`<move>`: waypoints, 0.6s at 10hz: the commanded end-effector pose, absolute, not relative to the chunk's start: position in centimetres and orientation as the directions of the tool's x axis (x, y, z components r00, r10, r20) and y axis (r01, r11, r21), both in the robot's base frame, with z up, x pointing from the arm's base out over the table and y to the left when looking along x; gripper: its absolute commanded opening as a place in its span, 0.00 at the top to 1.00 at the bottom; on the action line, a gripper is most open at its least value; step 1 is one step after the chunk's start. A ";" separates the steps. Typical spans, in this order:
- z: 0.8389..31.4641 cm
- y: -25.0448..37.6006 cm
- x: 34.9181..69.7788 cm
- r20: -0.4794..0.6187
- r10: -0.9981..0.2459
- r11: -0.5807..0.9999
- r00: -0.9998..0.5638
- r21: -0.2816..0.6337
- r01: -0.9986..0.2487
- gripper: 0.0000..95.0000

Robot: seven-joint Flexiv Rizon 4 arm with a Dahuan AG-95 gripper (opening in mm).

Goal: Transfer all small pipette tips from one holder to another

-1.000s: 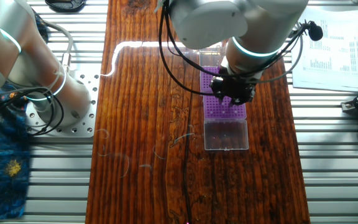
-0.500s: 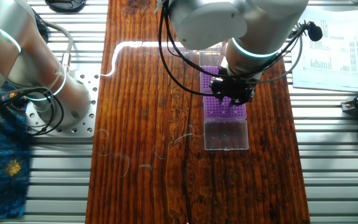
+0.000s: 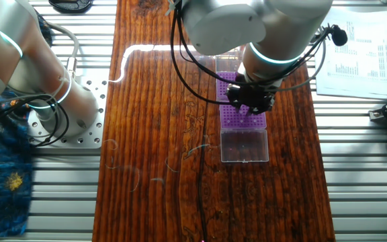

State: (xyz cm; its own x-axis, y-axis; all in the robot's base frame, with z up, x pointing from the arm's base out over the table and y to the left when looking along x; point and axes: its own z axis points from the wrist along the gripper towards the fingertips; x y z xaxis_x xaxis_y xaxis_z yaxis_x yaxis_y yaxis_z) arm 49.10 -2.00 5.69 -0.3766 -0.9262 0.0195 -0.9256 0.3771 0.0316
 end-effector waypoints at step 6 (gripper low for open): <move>5.2 -2.0 49.1 0.013 -0.924 0.383 -0.383 0.031 -0.923 0.80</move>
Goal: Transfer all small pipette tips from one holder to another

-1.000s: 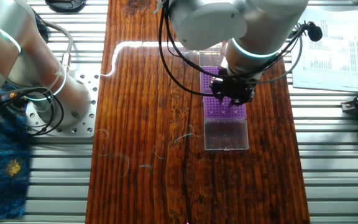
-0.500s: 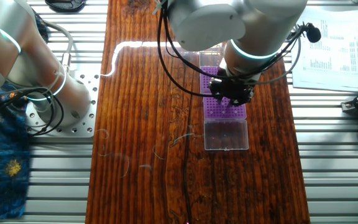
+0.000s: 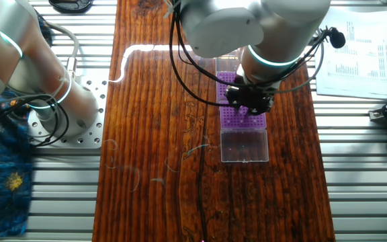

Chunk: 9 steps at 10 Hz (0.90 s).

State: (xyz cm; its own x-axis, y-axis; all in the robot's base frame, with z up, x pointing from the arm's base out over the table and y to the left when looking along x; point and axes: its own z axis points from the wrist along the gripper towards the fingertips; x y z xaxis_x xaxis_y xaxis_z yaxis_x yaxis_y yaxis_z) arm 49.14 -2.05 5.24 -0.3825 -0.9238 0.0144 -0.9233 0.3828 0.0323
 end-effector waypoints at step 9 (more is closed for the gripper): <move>5.4 -2.0 49.1 0.007 -0.917 0.398 -0.398 0.036 -0.917 1.00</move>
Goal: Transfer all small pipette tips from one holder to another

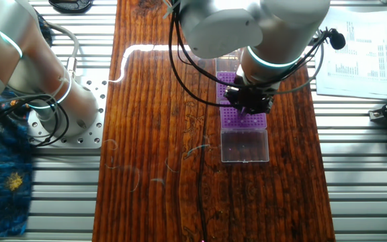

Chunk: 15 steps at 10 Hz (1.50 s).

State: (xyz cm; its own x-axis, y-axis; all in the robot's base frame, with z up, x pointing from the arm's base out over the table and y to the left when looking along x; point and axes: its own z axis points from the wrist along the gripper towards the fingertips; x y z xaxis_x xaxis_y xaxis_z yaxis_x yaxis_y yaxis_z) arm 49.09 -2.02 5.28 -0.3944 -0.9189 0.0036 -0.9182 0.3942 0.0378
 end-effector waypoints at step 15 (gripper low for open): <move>9.9 1.2 49.5 0.018 -0.870 0.493 -0.492 0.051 -0.869 1.00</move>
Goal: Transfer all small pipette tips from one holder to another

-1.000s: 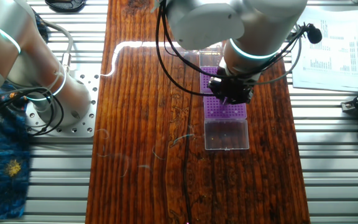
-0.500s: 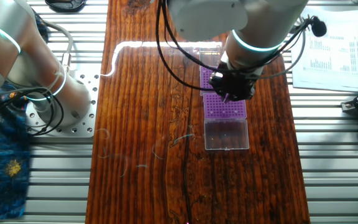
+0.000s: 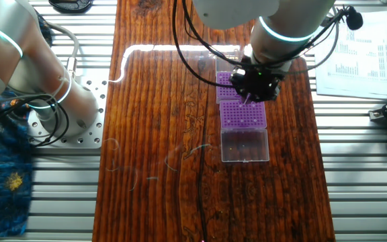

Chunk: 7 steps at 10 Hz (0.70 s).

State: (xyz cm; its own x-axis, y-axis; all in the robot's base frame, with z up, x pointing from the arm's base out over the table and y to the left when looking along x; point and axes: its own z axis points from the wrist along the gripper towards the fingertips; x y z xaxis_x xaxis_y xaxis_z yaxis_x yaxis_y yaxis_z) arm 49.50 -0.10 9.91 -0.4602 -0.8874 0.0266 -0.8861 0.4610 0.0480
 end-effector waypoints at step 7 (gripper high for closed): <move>9.3 6.0 48.8 0.010 -0.825 0.565 -0.565 0.047 -0.824 1.00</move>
